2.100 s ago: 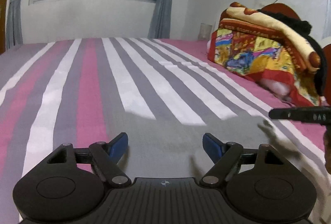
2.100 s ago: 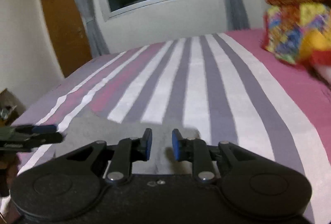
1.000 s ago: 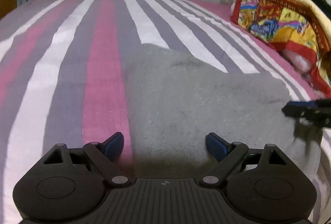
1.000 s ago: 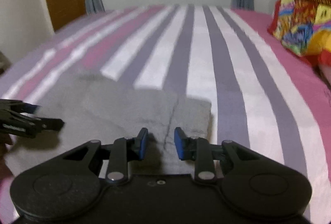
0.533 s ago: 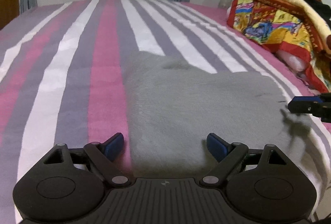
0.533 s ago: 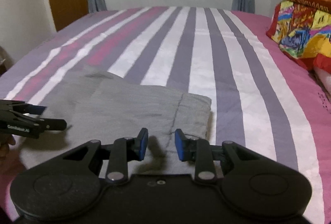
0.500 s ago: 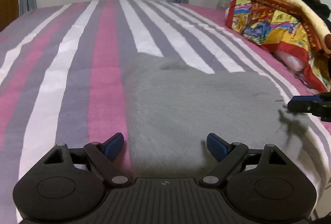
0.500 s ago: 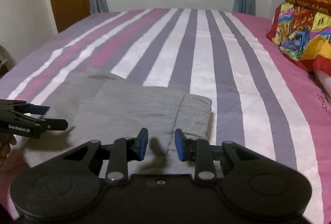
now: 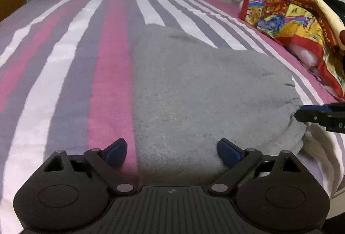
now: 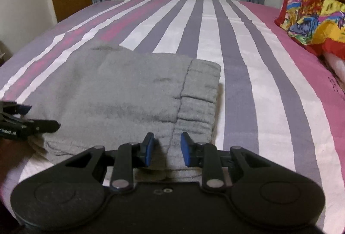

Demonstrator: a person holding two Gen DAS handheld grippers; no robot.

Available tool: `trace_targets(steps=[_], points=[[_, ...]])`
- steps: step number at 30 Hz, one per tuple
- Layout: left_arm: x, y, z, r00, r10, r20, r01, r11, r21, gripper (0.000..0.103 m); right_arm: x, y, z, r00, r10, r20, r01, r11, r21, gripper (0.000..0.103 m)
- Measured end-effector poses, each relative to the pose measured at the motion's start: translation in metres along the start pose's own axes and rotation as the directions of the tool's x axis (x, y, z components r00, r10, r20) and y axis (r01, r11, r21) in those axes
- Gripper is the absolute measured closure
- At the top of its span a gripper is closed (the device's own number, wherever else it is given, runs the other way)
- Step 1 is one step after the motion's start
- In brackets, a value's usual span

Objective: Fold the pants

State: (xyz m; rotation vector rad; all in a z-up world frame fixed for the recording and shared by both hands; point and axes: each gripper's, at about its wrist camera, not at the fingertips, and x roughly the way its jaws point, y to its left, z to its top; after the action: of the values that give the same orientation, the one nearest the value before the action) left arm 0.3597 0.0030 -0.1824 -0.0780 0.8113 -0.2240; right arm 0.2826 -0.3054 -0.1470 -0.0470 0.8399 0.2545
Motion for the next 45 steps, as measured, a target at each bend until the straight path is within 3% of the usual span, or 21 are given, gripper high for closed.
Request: trace_targets(steps=[4, 7, 10, 15, 16, 17, 19, 21, 24, 29, 33, 35, 39, 43, 45], points=[[-0.028, -0.002, -0.003, 0.999, -0.001, 0.053, 0.001, 1.0, 0.014, 0.011, -0.034, 0.001, -0.001, 0.996, 0.025, 0.086, -0.026, 1.0, 0.013, 0.075], [-0.034, 0.003, -0.012, 0.998, -0.006, 0.055, 0.006, 1.0, 0.002, 0.011, -0.036, -0.004, -0.01, 0.994, -0.006, 0.107, 0.006, 1.0, 0.002, 0.074], [-0.02, 0.012, -0.021, 1.0, -0.009, 0.022, 0.009, 0.999, -0.03, 0.011, -0.014, -0.009, -0.019, 0.999, -0.024, 0.044, 0.024, 1.0, 0.011, 0.073], [-0.015, 0.012, -0.026, 1.0, -0.012, 0.027, 0.013, 0.999, -0.045, 0.008, -0.011, -0.016, -0.023, 0.999, -0.004, 0.044, 0.001, 0.999, 0.05, 0.073], [-0.015, 0.011, -0.027, 1.0, -0.013, 0.027, 0.014, 0.999, -0.043, 0.008, -0.011, -0.019, -0.024, 0.999, 0.002, 0.046, -0.005, 0.998, 0.066, 0.071], [-0.015, 0.011, -0.027, 1.0, -0.012, 0.027, 0.013, 0.999, -0.042, 0.008, -0.011, -0.022, -0.026, 0.999, -0.001, 0.046, -0.002, 0.997, 0.081, 0.06], [-0.014, 0.012, -0.028, 1.0, -0.012, 0.029, 0.013, 0.999, -0.04, 0.008, -0.01, -0.031, -0.032, 0.999, 0.008, 0.035, -0.013, 0.989, 0.146, 0.048], [-0.014, 0.012, -0.029, 0.999, -0.011, 0.03, 0.012, 0.999, -0.042, 0.007, -0.011, -0.045, -0.038, 0.998, 0.052, 0.044, -0.061, 0.968, 0.244, 0.047], [-0.014, 0.013, -0.028, 1.0, -0.012, 0.028, 0.013, 0.999, -0.037, 0.007, -0.017, -0.044, -0.046, 0.996, 0.069, 0.059, -0.081, 0.97, 0.228, 0.047], [-0.014, 0.015, -0.026, 1.0, -0.015, 0.024, 0.016, 1.0, -0.021, 0.004, -0.03, -0.065, -0.06, 0.969, 0.189, 0.158, -0.235, 0.901, 0.363, 0.046], [-0.016, 0.018, -0.021, 0.999, -0.041, 0.036, 0.042, 0.999, -0.017, 0.004, -0.031, -0.082, -0.058, 0.949, 0.234, 0.211, -0.305, 0.85, 0.429, 0.032], [-0.015, 0.026, -0.016, 0.994, -0.094, 0.047, 0.096, 0.995, -0.036, 0.004, -0.028, -0.09, -0.054, 0.933, 0.279, 0.227, -0.355, 0.817, 0.454, 0.028], [-0.005, 0.057, -0.006, 0.968, -0.242, 0.065, 0.25, 0.955, -0.161, 0.004, -0.018, -0.108, -0.047, 0.897, 0.361, 0.254, -0.441, 0.742, 0.504, 0.023], [0.023, 0.097, 0.004, 0.893, -0.443, 0.079, 0.444, 0.839, -0.315, 0.004, 0.004, -0.131, -0.039, 0.861, 0.438, 0.259, -0.503, 0.652, 0.568, 0.021], [0.038, 0.11, 0.007, 0.859, -0.505, 0.081, 0.498, 0.791, -0.354, 0.012, 0.016, -0.137, -0.037, 0.857, 0.46, 0.231, -0.5, 0.639, 0.584, 0.021]])
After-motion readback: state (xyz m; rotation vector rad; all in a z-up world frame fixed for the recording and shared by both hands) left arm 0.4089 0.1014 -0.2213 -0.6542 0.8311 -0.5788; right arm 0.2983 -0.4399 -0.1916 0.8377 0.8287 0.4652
